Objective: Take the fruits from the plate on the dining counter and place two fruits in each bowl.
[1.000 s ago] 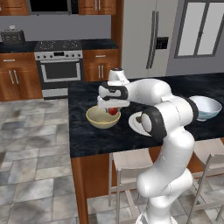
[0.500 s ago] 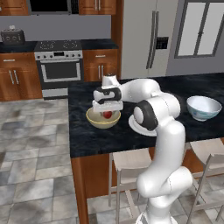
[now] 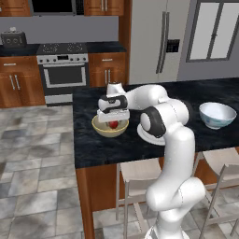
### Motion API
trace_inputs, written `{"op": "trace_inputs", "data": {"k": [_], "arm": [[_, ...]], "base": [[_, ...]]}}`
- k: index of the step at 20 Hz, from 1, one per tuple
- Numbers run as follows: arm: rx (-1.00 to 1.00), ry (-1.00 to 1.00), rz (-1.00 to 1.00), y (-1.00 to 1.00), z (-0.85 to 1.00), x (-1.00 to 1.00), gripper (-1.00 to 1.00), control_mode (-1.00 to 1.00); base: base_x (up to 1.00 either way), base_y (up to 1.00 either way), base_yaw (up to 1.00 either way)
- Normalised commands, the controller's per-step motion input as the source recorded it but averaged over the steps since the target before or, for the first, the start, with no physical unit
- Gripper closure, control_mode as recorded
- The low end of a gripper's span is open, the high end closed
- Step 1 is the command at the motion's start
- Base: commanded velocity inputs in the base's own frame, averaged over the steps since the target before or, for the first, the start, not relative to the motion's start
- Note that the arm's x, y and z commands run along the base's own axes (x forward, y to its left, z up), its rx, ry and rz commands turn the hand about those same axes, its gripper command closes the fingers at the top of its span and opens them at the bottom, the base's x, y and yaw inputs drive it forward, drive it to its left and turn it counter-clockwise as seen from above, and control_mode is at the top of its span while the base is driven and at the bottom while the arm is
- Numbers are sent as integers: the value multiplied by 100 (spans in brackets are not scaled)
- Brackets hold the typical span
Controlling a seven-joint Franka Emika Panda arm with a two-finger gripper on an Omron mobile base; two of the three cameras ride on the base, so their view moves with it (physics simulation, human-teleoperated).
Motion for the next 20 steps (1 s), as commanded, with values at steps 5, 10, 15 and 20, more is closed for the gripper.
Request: {"op": "trace_inputs", "data": {"k": [5,10,15,20], "arm": [[-1,0,0,0,-28,0,100,-100],[-1,0,0,9,-15,0,-100,-100],[0,2,0,4,1,0,-100,-100],[0,0,0,0,0,0,-100,-100]], "base": [[0,0,0],[0,0,0],[0,0,0],[0,0,0]]}}
